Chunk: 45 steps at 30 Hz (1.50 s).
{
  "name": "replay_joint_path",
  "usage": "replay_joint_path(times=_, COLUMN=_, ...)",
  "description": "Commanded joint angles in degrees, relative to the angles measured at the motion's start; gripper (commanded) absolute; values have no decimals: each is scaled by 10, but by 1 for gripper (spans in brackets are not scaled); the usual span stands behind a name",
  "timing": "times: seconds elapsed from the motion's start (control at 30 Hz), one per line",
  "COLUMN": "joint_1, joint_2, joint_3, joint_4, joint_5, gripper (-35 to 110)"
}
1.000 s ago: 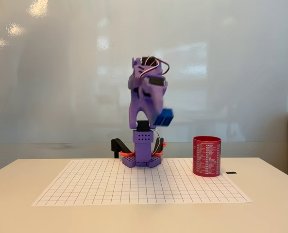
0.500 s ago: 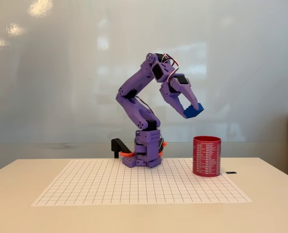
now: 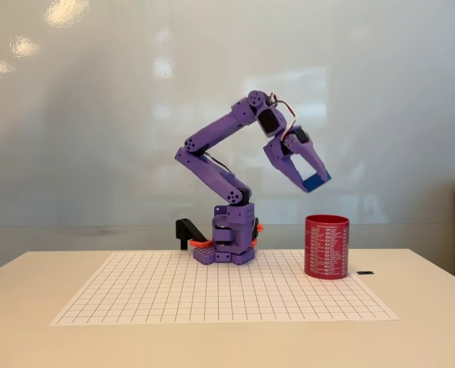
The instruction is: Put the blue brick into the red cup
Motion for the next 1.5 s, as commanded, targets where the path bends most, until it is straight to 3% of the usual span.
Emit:
replay_joint_path(times=0.0, joint_1=-11, joint_2=-11, joint_3=53, joint_4=-53, joint_5=13, gripper=-1)
replay_joint_path(times=0.4, joint_1=3, joint_2=-71, joint_3=68, joint_4=-115, joint_5=17, gripper=0)
replay_joint_path(times=0.43, joint_1=10, joint_2=-69, joint_3=68, joint_4=-109, joint_5=24, gripper=6)
replay_joint_path(times=0.47, joint_1=11, joint_2=-66, joint_3=67, joint_4=-101, joint_5=21, gripper=30)
replay_joint_path(times=0.5, joint_1=11, joint_2=-62, joint_3=66, joint_4=-97, joint_5=4, gripper=41)
replay_joint_path(times=0.57, joint_1=14, joint_2=-55, joint_3=66, joint_4=-91, joint_5=-8, gripper=52)
replay_joint_path(times=1.0, joint_1=20, joint_2=-51, joint_3=60, joint_4=-84, joint_5=-25, gripper=52)
replay_joint_path(times=1.07, joint_1=20, joint_2=-51, joint_3=57, joint_4=-84, joint_5=-44, gripper=39)
replay_joint_path(times=1.13, joint_1=22, joint_2=-51, joint_3=54, joint_4=-84, joint_5=-36, gripper=8)
replay_joint_path(times=1.17, joint_1=24, joint_2=-51, joint_3=53, joint_4=-84, joint_5=-23, gripper=0)
replay_joint_path(times=1.47, joint_1=22, joint_2=-54, joint_3=47, joint_4=-91, joint_5=-24, gripper=0)
